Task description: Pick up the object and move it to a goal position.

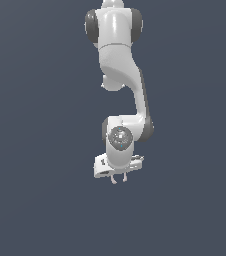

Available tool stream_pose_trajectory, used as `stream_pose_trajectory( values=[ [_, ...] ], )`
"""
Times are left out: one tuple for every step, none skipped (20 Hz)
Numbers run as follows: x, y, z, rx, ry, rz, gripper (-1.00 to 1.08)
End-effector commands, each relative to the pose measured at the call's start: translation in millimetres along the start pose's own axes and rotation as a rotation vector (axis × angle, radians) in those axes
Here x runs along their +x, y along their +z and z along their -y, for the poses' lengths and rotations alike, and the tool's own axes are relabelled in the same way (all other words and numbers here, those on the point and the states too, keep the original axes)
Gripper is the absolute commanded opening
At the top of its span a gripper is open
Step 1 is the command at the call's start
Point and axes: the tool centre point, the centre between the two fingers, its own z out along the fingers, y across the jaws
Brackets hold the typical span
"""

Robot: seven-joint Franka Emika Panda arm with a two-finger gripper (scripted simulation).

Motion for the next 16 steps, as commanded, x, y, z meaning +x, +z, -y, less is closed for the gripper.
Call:
stream_pose_trajectory(
  values=[
    [0,0,0,0.0,0.0,0.0,-1.0],
    [0,0,0,0.0,0.0,0.0,-1.0],
    [0,0,0,0.0,0.0,0.0,-1.0],
    [0,0,0,0.0,0.0,0.0,-1.0],
    [0,0,0,0.0,0.0,0.0,-1.0],
    [0,0,0,0.0,0.0,0.0,-1.0],
    [0,0,0,0.0,0.0,0.0,-1.0],
    [0,0,0,0.0,0.0,0.0,-1.0],
    [0,-1,0,0.0,0.0,0.0,-1.0],
    [-1,-1,0,0.0,0.0,0.0,-1.0],
    [-1,-3,0,0.0,0.0,0.0,-1.0],
    [-2,-4,0,0.0,0.0,0.0,-1.0],
    [-3,-6,0,0.0,0.0,0.0,-1.0],
    [-4,-8,0,0.0,0.0,0.0,-1.0],
    [-6,-10,0,0.0,0.0,0.0,-1.0],
    [-8,-13,0,0.0,0.0,0.0,-1.0]
  ],
)
